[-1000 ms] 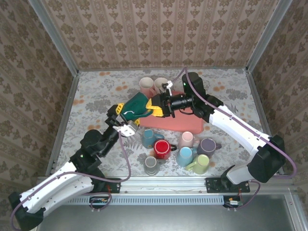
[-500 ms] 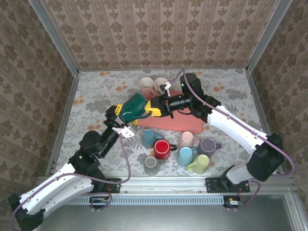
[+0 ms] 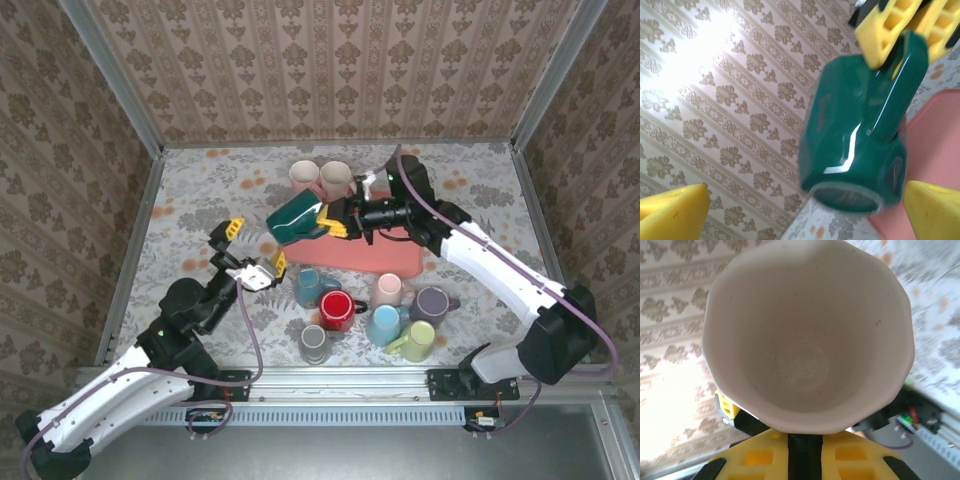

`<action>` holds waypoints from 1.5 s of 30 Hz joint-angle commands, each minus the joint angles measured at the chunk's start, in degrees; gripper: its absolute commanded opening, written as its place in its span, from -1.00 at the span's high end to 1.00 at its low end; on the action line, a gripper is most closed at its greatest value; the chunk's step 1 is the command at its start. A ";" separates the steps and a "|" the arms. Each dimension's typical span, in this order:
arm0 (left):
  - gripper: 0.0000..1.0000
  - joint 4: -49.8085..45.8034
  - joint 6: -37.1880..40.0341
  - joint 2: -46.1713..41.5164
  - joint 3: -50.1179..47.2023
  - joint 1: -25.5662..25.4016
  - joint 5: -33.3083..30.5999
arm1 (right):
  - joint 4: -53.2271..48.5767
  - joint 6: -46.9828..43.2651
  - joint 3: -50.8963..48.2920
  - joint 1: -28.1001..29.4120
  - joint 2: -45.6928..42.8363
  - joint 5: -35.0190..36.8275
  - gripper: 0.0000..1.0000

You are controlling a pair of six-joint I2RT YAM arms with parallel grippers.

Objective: Turn the mug right side up

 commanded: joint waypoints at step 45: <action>-1.00 -21.84 -43.72 9.10 10.27 10.94 7.69 | 7.75 -67.87 0.01 -5.06 20.01 63.54 1.00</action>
